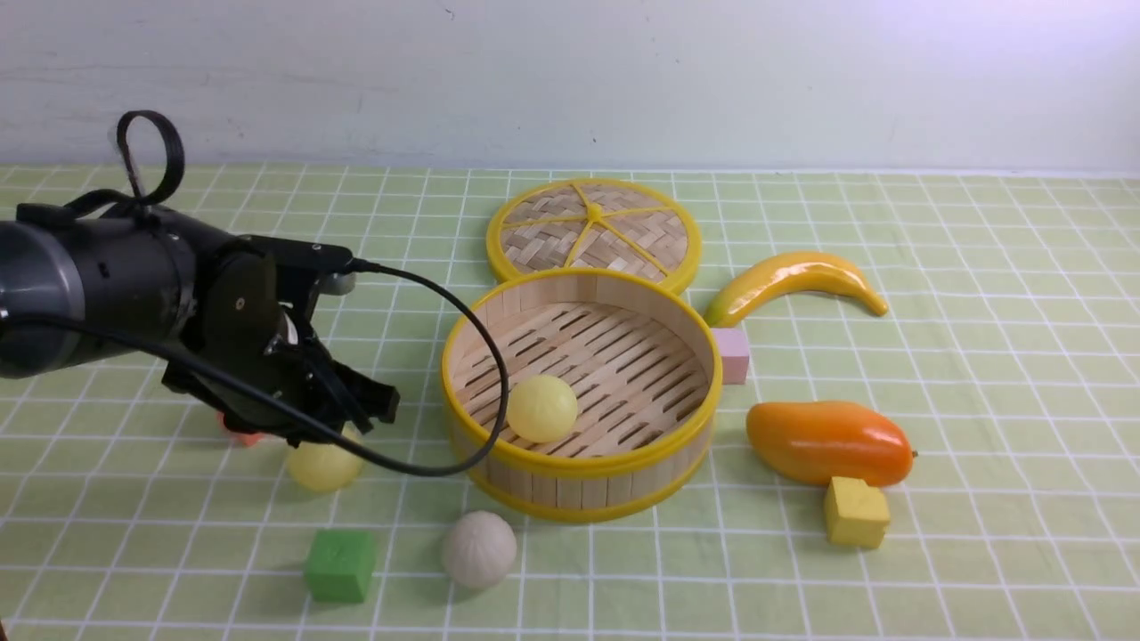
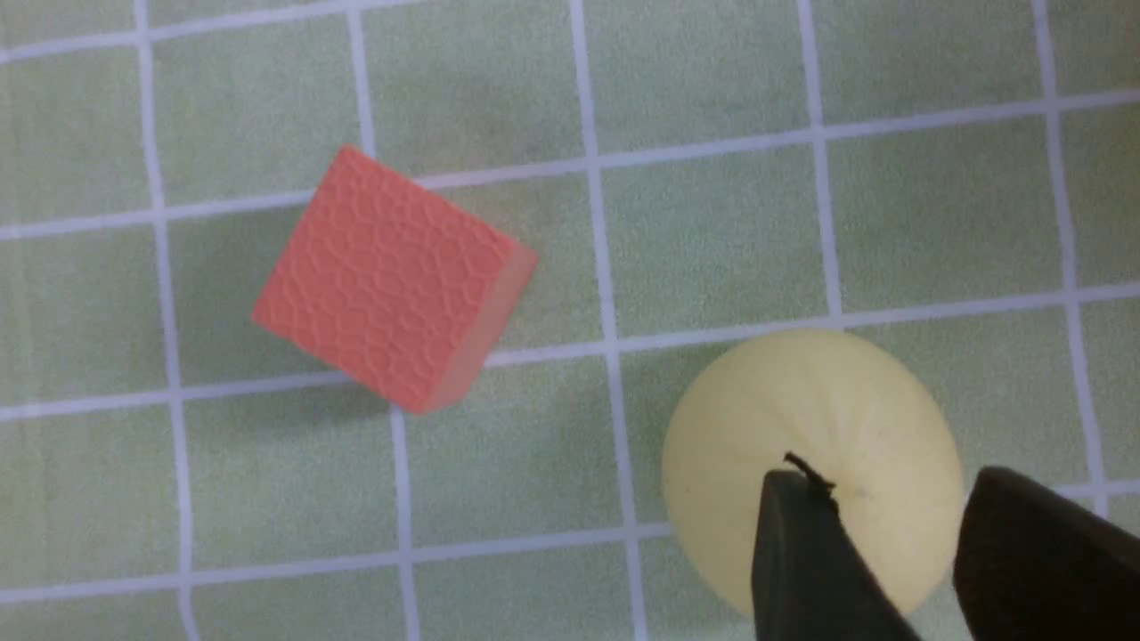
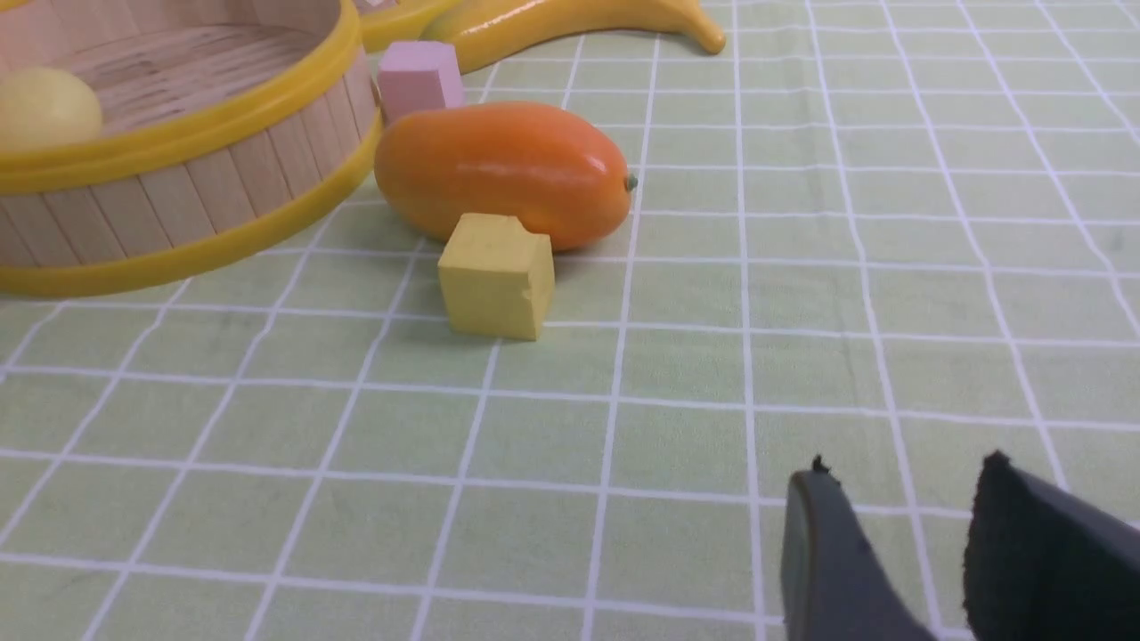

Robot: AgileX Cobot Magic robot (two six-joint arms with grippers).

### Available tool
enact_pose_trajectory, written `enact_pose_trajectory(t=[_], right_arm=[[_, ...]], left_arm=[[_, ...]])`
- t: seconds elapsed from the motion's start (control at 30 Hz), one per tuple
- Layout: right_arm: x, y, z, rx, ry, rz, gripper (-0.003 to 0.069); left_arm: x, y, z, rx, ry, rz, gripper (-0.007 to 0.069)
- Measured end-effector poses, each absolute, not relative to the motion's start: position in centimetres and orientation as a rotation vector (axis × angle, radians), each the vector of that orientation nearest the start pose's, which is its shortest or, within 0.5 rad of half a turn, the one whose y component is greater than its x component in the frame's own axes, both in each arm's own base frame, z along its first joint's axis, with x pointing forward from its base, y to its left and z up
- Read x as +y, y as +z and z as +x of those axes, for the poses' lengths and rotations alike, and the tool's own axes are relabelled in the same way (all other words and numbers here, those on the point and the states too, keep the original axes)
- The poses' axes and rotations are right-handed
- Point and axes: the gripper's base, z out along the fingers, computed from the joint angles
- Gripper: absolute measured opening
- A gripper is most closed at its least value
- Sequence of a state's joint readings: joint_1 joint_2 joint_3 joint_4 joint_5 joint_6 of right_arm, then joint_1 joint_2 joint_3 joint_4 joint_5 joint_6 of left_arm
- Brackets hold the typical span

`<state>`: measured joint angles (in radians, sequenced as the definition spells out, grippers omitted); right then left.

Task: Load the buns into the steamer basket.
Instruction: Use the left arm to grab a steamed stuffed bun, then use the left arm to put the steamed stuffed bun into the steamer

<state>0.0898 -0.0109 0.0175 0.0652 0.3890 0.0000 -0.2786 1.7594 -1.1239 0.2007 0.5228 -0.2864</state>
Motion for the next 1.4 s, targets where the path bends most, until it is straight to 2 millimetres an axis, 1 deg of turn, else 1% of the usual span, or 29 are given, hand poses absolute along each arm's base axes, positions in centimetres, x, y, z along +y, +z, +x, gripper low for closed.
enact_pose_trajectory(t=[0.23, 0.43, 0.6, 0.67, 0.73, 0.77, 0.8, 0.83, 0.87, 0.9, 0.97, 1.0, 1.07, 1.1, 1.13, 1.17, 1.2, 1.23, 1.27, 1.3, 1.33, 1.4], right_arm=[[0.7, 17.3, 5.2, 1.880, 0.126, -0.045, 0.0239], [0.7, 17.3, 5.2, 1.880, 0.126, -0.045, 0.0239], [0.7, 17.3, 5.2, 1.880, 0.126, -0.045, 0.0239], [0.7, 17.3, 5.2, 1.880, 0.126, -0.045, 0.0239], [0.7, 17.3, 5.2, 1.880, 0.126, -0.045, 0.0239], [0.7, 17.3, 5.2, 1.880, 0.126, -0.045, 0.0239], [0.7, 17.3, 5.2, 1.880, 0.126, -0.045, 0.0239], [0.7, 17.3, 5.2, 1.880, 0.126, -0.045, 0.0239], [0.7, 17.3, 5.2, 1.880, 0.126, -0.045, 0.0239], [0.7, 17.3, 5.2, 1.880, 0.126, -0.045, 0.0239], [0.7, 17.3, 5.2, 1.880, 0.126, -0.045, 0.0239], [0.7, 17.3, 5.2, 1.880, 0.126, -0.045, 0.0239], [0.7, 17.3, 5.2, 1.880, 0.126, -0.045, 0.0239], [0.7, 17.3, 5.2, 1.880, 0.126, -0.045, 0.0239], [0.7, 17.3, 5.2, 1.880, 0.126, -0.045, 0.0239], [0.7, 17.3, 5.2, 1.880, 0.126, -0.045, 0.0239], [0.7, 17.3, 5.2, 1.880, 0.126, -0.045, 0.0239], [0.7, 17.3, 5.2, 1.880, 0.126, -0.045, 0.0239], [0.7, 17.3, 5.2, 1.880, 0.126, -0.045, 0.0239], [0.7, 17.3, 5.2, 1.880, 0.126, -0.045, 0.0239], [0.7, 17.3, 5.2, 1.880, 0.126, -0.045, 0.0239], [0.7, 17.3, 5.2, 1.880, 0.126, -0.045, 0.0239]], left_arm=[[-9.1, 20.1, 35.1, 2.607, -0.011, 0.185, 0.0246], [-9.3, 18.0, 35.7, 2.629, 0.010, 0.219, 0.0246], [-9.4, 17.6, 36.1, 2.609, 0.007, 0.233, 0.0241], [-9.4, 17.7, 36.1, 2.607, 0.007, 0.234, 0.0221], [-9.4, 17.7, 36.1, 2.612, 0.008, 0.229, 0.0177], [-9.3, 17.7, 36.0, 2.615, 0.009, 0.224, 0.0139], [-9.3, 17.8, 35.9, 2.623, 0.011, 0.213, 0.0079], [-9.3, 17.8, 35.9, 2.623, 0.010, 0.212, 0.0069], [-9.3, 18.0, 35.9, 2.628, 0.014, 0.210, 0.0029], [-9.2, 18.4, 35.8, 2.635, 0.020, 0.202, -0.0008], [-9.1, 19.7, 35.7, 2.639, 0.023, 0.181, -0.0013], [-9.2, 20.7, 35.7, 2.633, 0.015, 0.166, -0.0013], [-9.6, 23.3, 35.4, 2.590, -0.009, 0.169, -0.0013], [-9.6, 23.6, 35.4, 2.584, -0.012, 0.166, -0.0013], [-10.5, 26.0, 35.2, 2.523, -0.050, 0.198, -0.0013], [-11.3, 27.5, 35.1, 2.478, -0.081, 0.224, -0.0013], [-11.6, 28.0, 35.2, 2.463, -0.090, 0.238, -0.0013], [-12.7, 29.6, 35.2, 2.411, -0.134, 0.274, -0.0013], [-13.5, 30.5, 35.3, 2.381, -0.163, 0.297, -0.0013], [-13.8, 30.7, 35.4, 2.373, -0.176, 0.300, -0.0013], [-14.8, 30.9, 35.9, 2.361, -0.206, 0.322, -0.0013], [-15.9, 30.2, 37.2, 2.372, -0.237, 0.323, -0.0013]])
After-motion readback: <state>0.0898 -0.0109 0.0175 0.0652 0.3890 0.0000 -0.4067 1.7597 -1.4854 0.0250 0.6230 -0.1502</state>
